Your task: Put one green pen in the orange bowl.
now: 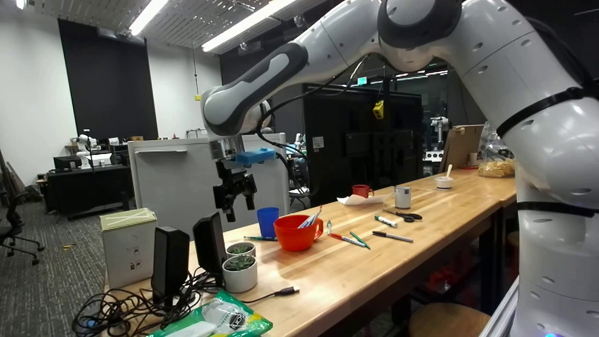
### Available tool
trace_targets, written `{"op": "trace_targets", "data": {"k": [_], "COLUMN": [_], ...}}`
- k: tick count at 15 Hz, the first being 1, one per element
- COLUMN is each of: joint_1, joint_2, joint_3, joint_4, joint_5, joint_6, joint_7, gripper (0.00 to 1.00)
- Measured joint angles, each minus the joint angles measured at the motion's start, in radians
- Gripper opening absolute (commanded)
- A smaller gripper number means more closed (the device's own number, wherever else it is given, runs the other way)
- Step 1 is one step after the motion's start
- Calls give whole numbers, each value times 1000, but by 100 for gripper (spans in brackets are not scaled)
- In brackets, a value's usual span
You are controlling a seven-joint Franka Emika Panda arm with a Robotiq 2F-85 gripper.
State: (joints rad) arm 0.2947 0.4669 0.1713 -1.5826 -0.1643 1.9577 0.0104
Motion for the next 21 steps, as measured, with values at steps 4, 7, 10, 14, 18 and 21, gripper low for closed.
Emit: {"op": "trace_targets", "data": {"k": [4, 7, 10, 14, 18, 21], "joint_1": [0, -1, -11, -32, -50, -60], "joint_2": [0, 5, 18, 42, 78, 112], "joint_3": [0, -2, -7, -10, -17, -26], "joint_4": [0, 0, 8, 35, 74, 112], "joint_5": [0, 0, 0, 0, 0, 0], "joint_6": [0, 1, 4, 4, 4, 5], "joint_7": [0, 0, -1, -6, -17, -24], "gripper": [100, 100, 100, 100, 100, 100]}}
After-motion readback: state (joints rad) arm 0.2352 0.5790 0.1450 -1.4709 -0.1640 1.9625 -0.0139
